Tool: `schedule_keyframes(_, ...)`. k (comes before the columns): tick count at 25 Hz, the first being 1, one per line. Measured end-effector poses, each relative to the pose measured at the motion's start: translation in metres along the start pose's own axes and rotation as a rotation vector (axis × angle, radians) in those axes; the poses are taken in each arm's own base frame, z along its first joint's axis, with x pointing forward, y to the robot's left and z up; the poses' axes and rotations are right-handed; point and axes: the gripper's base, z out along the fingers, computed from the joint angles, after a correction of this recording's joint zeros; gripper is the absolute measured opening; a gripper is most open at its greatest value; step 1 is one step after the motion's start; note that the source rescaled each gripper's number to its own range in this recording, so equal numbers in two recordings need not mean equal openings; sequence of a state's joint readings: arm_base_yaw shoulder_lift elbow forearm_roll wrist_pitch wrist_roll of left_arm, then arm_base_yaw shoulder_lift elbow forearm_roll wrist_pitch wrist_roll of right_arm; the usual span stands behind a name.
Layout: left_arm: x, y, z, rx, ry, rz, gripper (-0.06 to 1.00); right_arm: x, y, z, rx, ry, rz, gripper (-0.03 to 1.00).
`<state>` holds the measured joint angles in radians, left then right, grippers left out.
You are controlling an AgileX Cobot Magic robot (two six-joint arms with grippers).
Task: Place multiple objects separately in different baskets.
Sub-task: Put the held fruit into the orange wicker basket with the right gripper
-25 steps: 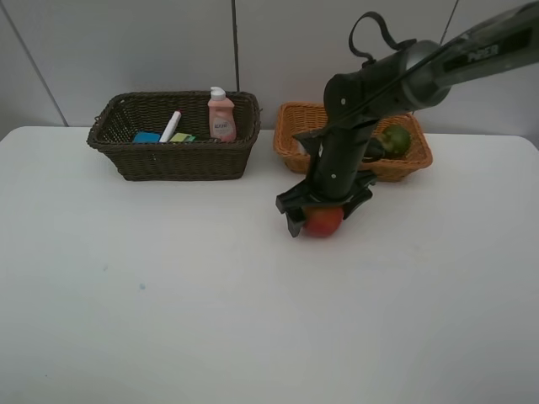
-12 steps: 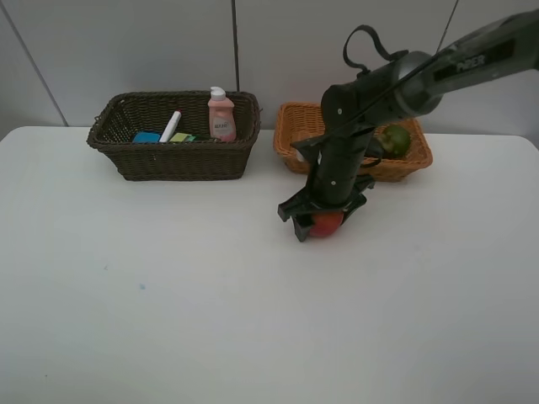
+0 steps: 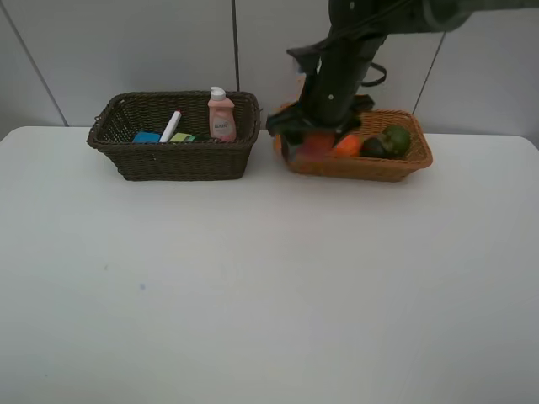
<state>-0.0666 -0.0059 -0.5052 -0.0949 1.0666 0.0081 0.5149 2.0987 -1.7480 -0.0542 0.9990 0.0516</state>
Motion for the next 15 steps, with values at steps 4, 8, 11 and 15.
schedule_keyframes(4,0.000,0.000,0.000,0.000,0.000,0.000,0.92,-0.035,-0.032,-0.017,-0.008,-0.099,0.050,0.45)
schedule_keyframes(8,0.000,0.000,0.000,0.000,0.000,0.000,0.92,-0.051,-0.065,0.008,-0.004,-0.122,0.102,0.45)
schedule_keyframes(11,0.000,0.000,0.000,0.000,0.000,0.000,0.92,-0.054,-0.081,0.036,0.005,-0.112,0.129,0.45)
schedule_keyframes(15,0.000,0.000,0.000,0.000,0.000,0.000,0.92,-0.054,-0.086,0.047,0.031,-0.111,0.118,0.85)
